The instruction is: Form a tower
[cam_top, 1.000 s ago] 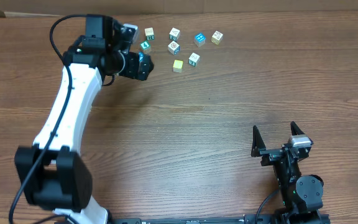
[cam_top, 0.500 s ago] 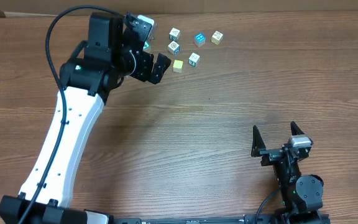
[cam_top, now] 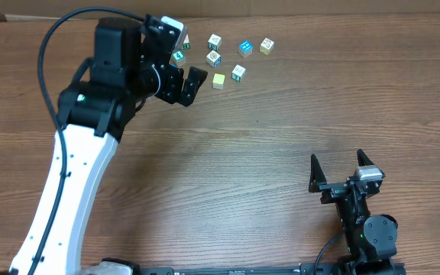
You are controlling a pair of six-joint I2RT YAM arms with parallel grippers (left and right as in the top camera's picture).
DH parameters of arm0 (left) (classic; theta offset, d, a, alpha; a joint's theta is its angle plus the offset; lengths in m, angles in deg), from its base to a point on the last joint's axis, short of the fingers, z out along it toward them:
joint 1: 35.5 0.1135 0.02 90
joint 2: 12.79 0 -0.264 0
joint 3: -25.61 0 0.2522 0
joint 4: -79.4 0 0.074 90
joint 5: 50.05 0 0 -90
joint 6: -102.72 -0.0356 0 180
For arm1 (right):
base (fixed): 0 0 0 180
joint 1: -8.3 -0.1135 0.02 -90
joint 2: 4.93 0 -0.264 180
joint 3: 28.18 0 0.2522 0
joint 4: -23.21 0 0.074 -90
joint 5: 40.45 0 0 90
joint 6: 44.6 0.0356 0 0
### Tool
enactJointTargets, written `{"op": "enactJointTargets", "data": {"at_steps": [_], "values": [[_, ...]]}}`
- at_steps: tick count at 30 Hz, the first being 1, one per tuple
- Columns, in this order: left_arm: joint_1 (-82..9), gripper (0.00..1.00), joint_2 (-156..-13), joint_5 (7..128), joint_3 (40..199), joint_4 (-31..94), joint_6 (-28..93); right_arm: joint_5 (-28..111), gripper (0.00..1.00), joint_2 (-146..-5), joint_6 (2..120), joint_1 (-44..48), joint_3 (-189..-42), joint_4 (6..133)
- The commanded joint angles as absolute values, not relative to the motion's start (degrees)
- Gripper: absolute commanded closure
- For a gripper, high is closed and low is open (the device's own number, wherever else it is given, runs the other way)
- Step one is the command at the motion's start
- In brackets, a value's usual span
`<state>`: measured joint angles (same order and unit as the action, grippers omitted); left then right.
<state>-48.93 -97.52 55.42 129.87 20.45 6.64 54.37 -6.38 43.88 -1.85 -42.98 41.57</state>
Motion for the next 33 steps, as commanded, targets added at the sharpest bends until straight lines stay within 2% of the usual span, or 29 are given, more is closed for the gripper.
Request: {"op": "enactJointTargets", "data": {"at_steps": [1,16,21,33], "values": [[-49.0,0.0,-92.88,56.07,127.58,20.49,7.18,54.37,0.0,-6.29,43.84,-1.7,-42.39,41.33],[-48.93,0.0,-77.63,56.07,100.89,16.56,7.18,54.37,0.0,-6.29,43.84,-1.7,-42.39,41.33],[-48.93,0.0,-78.54,56.07,99.51,12.23,7.18,54.37,0.0,-6.29,43.81,-1.7,-42.39,41.33],[-48.93,0.01,-83.72,56.07,99.51,12.1,7.18,54.37,0.0,-6.29,43.84,-1.7,-42.39,41.33]]}}
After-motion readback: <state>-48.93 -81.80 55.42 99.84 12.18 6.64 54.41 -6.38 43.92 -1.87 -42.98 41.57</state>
